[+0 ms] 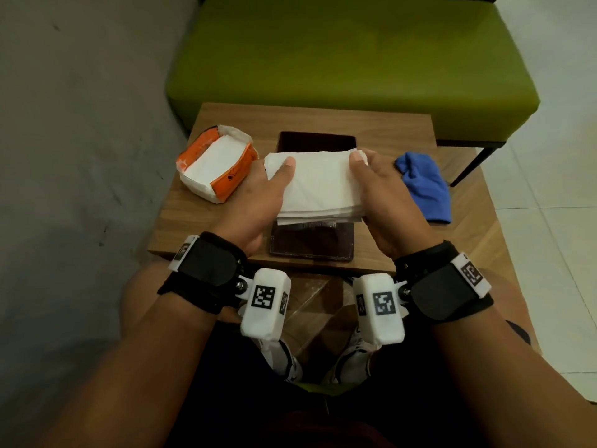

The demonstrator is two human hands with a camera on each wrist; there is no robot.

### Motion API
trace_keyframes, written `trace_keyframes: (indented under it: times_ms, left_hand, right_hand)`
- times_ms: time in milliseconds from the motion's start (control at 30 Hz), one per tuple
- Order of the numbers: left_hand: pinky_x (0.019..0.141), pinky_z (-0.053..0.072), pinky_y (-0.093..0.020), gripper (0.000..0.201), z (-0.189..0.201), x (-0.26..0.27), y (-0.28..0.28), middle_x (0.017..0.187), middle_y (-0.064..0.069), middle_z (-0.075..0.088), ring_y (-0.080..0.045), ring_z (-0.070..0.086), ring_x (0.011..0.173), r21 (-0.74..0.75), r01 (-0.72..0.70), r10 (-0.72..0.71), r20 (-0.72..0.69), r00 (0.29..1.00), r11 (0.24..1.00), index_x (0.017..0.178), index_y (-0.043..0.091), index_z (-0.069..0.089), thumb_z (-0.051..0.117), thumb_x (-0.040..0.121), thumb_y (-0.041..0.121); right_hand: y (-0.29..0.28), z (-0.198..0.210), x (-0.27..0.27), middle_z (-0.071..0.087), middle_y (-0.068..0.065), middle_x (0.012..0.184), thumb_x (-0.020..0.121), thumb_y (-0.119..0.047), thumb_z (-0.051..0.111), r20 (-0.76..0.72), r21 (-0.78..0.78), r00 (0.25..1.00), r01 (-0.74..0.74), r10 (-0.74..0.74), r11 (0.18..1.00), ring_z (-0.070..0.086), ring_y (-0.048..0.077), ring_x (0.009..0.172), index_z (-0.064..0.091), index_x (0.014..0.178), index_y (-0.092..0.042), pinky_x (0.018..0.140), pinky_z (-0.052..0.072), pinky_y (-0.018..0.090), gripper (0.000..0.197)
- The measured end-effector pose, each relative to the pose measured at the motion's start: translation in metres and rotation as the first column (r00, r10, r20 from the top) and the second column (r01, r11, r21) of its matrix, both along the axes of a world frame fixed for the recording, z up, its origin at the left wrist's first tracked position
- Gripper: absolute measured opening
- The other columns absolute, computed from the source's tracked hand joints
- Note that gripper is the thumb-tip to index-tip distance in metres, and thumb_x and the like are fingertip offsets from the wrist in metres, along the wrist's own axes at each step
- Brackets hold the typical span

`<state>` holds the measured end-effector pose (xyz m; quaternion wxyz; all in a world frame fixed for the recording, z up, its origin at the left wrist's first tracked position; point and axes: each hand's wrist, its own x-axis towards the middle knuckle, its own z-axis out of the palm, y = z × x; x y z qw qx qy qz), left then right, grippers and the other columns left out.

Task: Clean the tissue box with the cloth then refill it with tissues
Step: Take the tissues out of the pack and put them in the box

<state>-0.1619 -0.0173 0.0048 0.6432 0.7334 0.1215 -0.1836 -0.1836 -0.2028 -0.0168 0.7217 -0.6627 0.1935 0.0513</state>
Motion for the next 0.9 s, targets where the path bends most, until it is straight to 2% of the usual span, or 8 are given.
trace_keyframes:
  times_ms: [100, 233, 367, 533, 633, 733, 833, 900]
  left_hand:
    - [0.071, 0.057, -0.016, 0.019, 0.000, 0.000, -0.003, 0.115, 0.015, 0.069, -0.001, 0.071, 0.099, -0.026, 0.024, -0.024, -0.001, 1.000, 0.999, 0.133, 0.032, 0.050, 0.050, 0.115, 0.038]
    - [0.076, 0.059, -0.020, 0.024, -0.002, 0.006, -0.001, 0.121, 0.012, 0.067, -0.005, 0.070, 0.105, -0.044, 0.022, -0.023, -0.017, 1.000, 0.999, 0.139, 0.031, 0.046, 0.049, 0.115, 0.029]
    - [0.085, 0.059, -0.027, 0.023, -0.004, 0.024, 0.001, 0.128, 0.007, 0.067, -0.011, 0.070, 0.113, -0.035, -0.001, 0.002, 0.018, 1.000, 0.999, 0.136, 0.029, 0.046, 0.052, 0.114, 0.026]
    - [0.110, 0.057, -0.044, 0.036, -0.007, 0.062, -0.007, 0.136, -0.003, 0.070, -0.021, 0.071, 0.123, 0.012, 0.007, -0.008, 0.081, 0.997, 1.000, 0.145, 0.013, 0.051, 0.057, 0.112, 0.026]
    - [0.107, 0.059, -0.041, 0.038, -0.014, 0.084, -0.013, 0.135, -0.007, 0.070, -0.023, 0.072, 0.121, 0.013, 0.005, -0.006, 0.080, 0.997, 1.000, 0.146, 0.009, 0.051, 0.059, 0.112, 0.023]
    - [0.083, 0.066, -0.030, 0.033, -0.019, 0.100, -0.017, 0.123, -0.010, 0.076, -0.022, 0.077, 0.103, 0.043, -0.028, 0.024, 0.094, 0.995, 0.999, 0.138, 0.002, 0.063, 0.064, 0.109, 0.018]
    - [0.090, 0.066, -0.050, 0.057, -0.031, 0.112, -0.017, 0.115, -0.021, 0.079, -0.036, 0.078, 0.104, 0.161, -0.087, 0.068, 0.122, 0.990, 0.983, 0.118, -0.004, 0.071, 0.086, 0.085, 0.039]
    - [0.089, 0.064, -0.058, 0.074, -0.047, 0.124, -0.014, 0.107, -0.021, 0.080, -0.038, 0.079, 0.099, 0.220, -0.094, 0.063, 0.145, 0.987, 0.971, 0.104, -0.003, 0.072, 0.090, 0.061, 0.054]
  right_hand:
    - [0.000, -0.001, 0.002, 0.063, 0.001, 0.139, 0.111, -0.048, 0.046, -0.007, -0.039, 0.999, 0.034, -0.034, 0.999, 0.065, 0.020, 0.122, 0.044, 0.154, -0.025, 0.098, 0.059, 0.040, 0.049]
    - [-0.002, 0.002, 0.004, 0.063, 0.001, 0.140, 0.111, -0.041, 0.049, -0.038, -0.017, 0.999, 0.006, -0.006, 1.000, 0.068, 0.019, 0.118, 0.040, 0.157, -0.025, 0.087, 0.060, 0.035, 0.050]
    - [-0.013, 0.004, 0.016, 0.066, 0.008, 0.137, 0.108, -0.024, 0.057, -0.054, -0.024, 0.998, 0.017, -0.019, 1.000, 0.071, 0.024, 0.117, 0.044, 0.152, -0.010, 0.099, 0.061, 0.042, 0.048]
    - [-0.023, 0.015, 0.053, 0.072, 0.018, 0.110, 0.105, -0.007, 0.060, -0.118, -0.059, 0.993, -0.035, 0.028, 0.998, 0.071, 0.034, 0.106, 0.064, 0.102, 0.001, 0.099, 0.057, 0.051, 0.009]
    - [-0.026, 0.016, 0.077, 0.069, 0.014, 0.093, 0.103, -0.003, 0.063, -0.163, -0.140, 0.986, -0.048, 0.025, 0.989, 0.068, 0.033, 0.095, 0.059, 0.083, -0.008, 0.083, 0.058, 0.046, 0.022]
    - [-0.026, 0.014, 0.095, 0.072, 0.023, 0.108, 0.101, -0.002, 0.065, -0.175, -0.260, 0.984, -0.073, 0.027, 0.963, 0.070, 0.035, 0.096, 0.062, 0.095, -0.001, 0.082, 0.063, 0.050, 0.007]
    - [-0.024, 0.009, 0.108, 0.070, 0.029, 0.123, 0.099, -0.003, 0.067, -0.182, -0.401, 0.983, -0.072, -0.003, 0.913, 0.073, 0.042, 0.106, 0.061, 0.120, 0.010, 0.087, 0.062, 0.063, 0.025]
    - [-0.023, 0.003, 0.113, 0.072, 0.027, 0.119, 0.097, -0.006, 0.070, -0.162, -0.484, 0.987, -0.065, -0.016, 0.873, 0.071, 0.043, 0.109, 0.063, 0.119, 0.004, 0.090, 0.061, 0.061, 0.026]
